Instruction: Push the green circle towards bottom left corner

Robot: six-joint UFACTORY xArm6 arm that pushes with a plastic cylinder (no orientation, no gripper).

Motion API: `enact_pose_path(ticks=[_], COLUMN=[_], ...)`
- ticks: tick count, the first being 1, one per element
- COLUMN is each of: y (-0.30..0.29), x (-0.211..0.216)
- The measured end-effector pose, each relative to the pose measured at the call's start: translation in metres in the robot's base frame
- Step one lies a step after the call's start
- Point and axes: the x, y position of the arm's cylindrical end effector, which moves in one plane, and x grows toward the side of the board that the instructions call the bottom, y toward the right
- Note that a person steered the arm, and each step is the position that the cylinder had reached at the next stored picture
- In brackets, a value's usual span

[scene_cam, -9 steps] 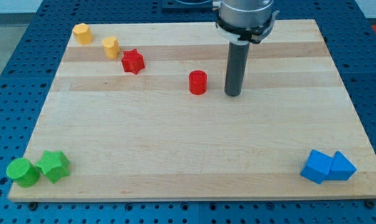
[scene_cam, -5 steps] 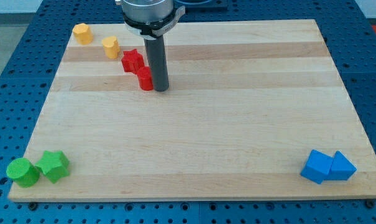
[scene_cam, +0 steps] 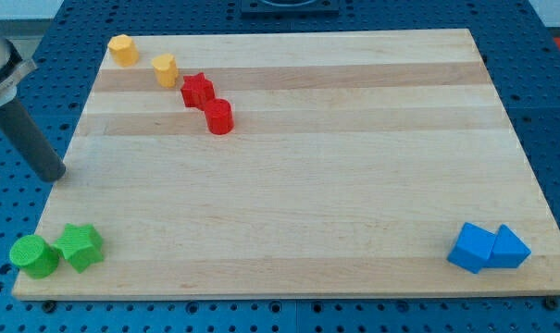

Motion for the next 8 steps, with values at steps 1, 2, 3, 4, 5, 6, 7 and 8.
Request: enact_pose_path(ticks=[1,2,3,4,5,6,7,8], y=[0.000,0.000,0.000,0.004,0.004,0.004,0.004,-0.001], x=[0.028,0.101,0.143,0.145,0.145,0.146,0.145,0.135])
